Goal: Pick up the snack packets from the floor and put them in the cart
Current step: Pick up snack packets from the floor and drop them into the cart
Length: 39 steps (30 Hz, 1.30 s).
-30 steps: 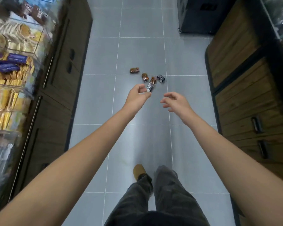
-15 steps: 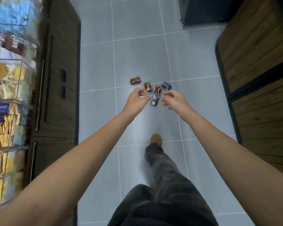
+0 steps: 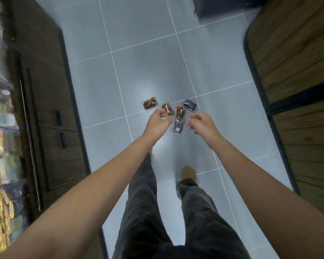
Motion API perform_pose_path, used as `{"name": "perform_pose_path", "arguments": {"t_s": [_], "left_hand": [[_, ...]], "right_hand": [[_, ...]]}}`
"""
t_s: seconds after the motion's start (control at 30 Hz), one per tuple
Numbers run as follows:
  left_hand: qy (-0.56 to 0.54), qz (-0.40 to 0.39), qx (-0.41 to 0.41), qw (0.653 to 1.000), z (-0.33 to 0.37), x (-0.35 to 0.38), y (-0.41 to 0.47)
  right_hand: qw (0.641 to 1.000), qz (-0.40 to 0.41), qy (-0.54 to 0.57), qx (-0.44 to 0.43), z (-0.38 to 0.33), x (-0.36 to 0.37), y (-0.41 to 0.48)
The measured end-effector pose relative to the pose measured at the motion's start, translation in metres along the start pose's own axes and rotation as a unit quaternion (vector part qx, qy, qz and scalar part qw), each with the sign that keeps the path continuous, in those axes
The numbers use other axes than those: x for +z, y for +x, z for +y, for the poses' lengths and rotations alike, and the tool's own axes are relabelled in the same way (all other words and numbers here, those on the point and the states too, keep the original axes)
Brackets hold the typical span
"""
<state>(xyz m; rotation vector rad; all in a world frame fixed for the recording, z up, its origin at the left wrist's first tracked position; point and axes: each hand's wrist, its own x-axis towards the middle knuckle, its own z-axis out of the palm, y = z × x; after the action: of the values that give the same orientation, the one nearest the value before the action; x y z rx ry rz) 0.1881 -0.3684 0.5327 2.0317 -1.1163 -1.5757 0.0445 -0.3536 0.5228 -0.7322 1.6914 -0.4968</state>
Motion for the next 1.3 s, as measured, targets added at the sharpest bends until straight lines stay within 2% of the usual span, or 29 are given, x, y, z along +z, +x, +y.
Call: {"name": "perform_pose_path", "arguments": {"t_s": [0.27, 0.43, 0.73, 0.93, 1.0, 1.07, 1.17, 1.27, 1.3], "left_hand": [[0.125, -0.101, 0.049, 0.986, -0.019, -0.006, 0.132], [0.246, -0.17, 0.071, 0.952, -0.057, 0.014, 0.226], [0.406, -0.208, 0.105, 0.884, -0.206, 0.082, 0.404], [0.492, -0.175, 0.147, 0.84, -0.296, 0.117, 0.504], [0.546, -0.172, 0.167, 0.803, -0.316, 0.129, 0.535], [0.615, -0.159, 0.209, 0.743, -0.332, 0.139, 0.562], [0.686, -0.133, 0.284, 0.657, -0.346, 0.147, 0.598], [0.701, -0.065, 0.411, 0.579, -0.353, 0.154, 0.627], [0.691, -0.047, 0.448, 0.565, -0.355, 0.157, 0.635]], "right_hand": [[0.987, 0.108, 0.087, 0.087, 0.01, 0.055, 0.092], [0.979, 0.156, 0.076, 0.109, 0.047, 0.086, 0.167], [0.974, 0.167, 0.019, 0.154, 0.196, 0.147, 0.336], [0.965, 0.202, 0.01, 0.17, 0.291, 0.188, 0.435], [0.963, 0.199, -0.015, 0.18, 0.315, 0.198, 0.464], [0.961, 0.194, -0.037, 0.195, 0.334, 0.206, 0.489], [0.951, 0.231, -0.073, 0.191, 0.358, 0.216, 0.519], [0.942, 0.282, -0.074, 0.169, 0.371, 0.222, 0.536], [0.939, 0.293, -0.071, 0.166, 0.373, 0.223, 0.539]]}}
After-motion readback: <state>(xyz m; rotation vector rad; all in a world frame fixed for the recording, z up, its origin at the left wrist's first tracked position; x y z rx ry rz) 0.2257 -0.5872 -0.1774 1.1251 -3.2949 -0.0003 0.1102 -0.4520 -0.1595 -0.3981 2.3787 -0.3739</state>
